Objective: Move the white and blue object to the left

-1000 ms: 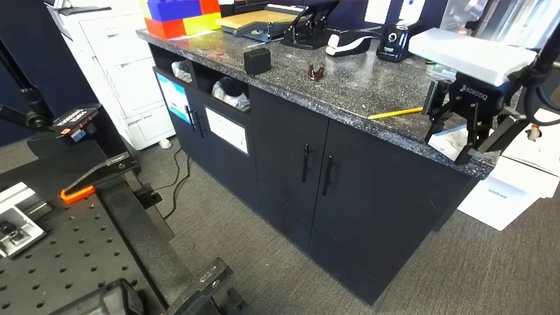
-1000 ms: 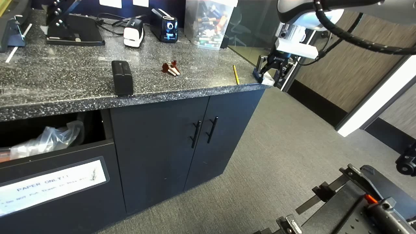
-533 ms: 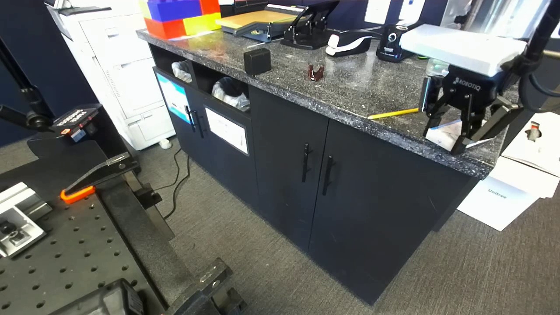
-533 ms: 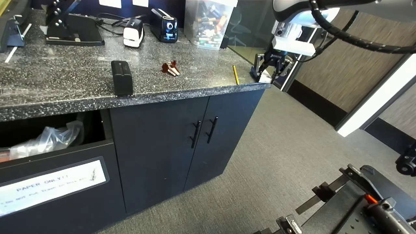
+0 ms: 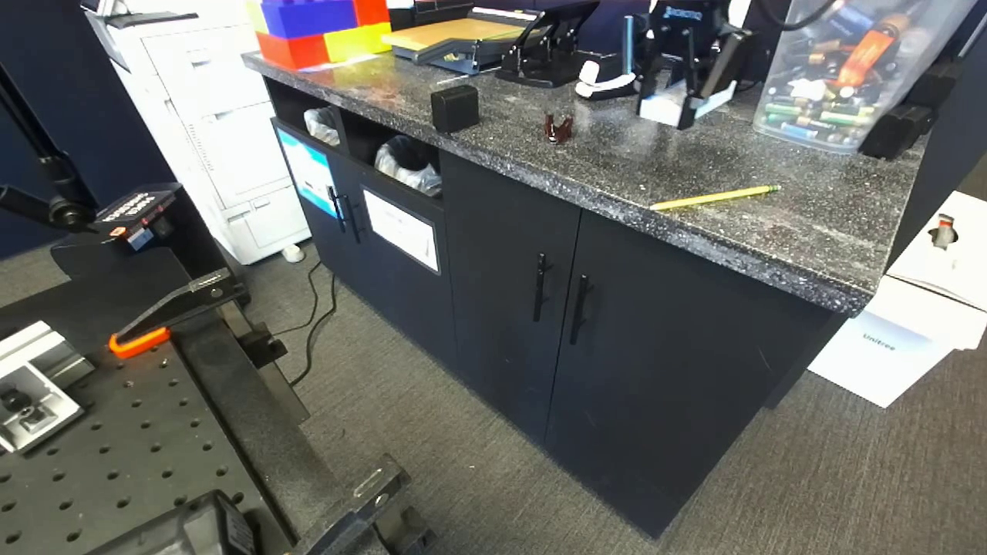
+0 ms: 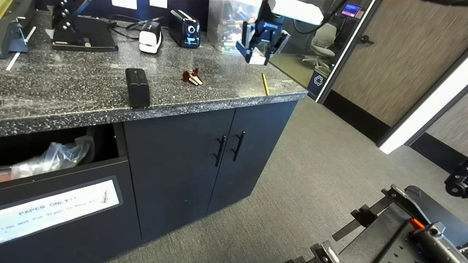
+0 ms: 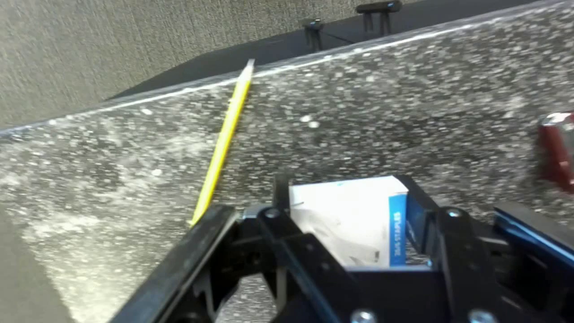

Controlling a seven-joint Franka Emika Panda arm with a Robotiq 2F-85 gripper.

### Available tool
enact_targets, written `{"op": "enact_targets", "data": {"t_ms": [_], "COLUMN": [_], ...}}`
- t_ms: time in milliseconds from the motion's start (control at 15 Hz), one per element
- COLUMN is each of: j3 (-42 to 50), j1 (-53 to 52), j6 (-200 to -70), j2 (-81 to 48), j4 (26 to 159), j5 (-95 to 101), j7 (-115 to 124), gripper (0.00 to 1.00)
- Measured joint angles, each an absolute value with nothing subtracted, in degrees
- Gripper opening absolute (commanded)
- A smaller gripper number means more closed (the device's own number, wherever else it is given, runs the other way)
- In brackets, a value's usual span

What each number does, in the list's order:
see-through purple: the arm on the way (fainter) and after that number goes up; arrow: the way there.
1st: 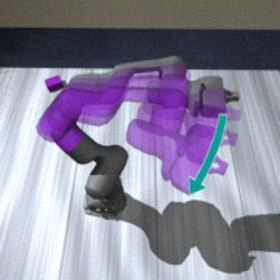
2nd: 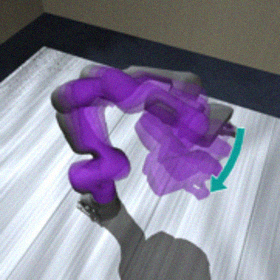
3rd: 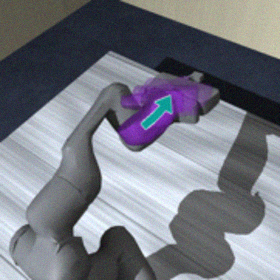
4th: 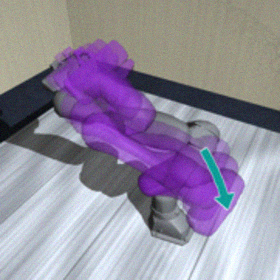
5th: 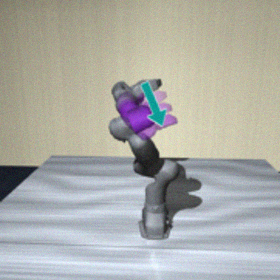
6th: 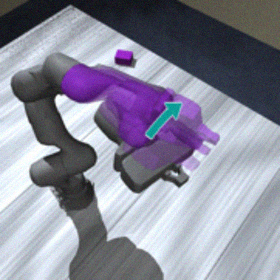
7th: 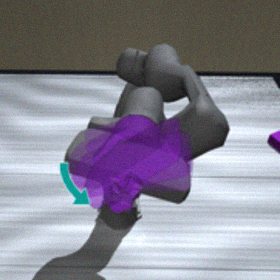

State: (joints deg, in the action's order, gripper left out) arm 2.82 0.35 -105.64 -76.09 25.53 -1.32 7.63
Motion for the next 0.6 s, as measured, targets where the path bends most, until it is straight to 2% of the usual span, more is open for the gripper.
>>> {"op": "enact_targets", "data": {"t_ms": [267,600], "j3": [1.3,1.4], "j1": [-4.9,-5.9], "j6": [-105.8,-107.3], "j2": [-77.0,-81.5], "j4": [26.4,26.2], "j5": [-1.3,-0.6], "j7": [5.8,3.3], "gripper": [0.34,0.34]}}
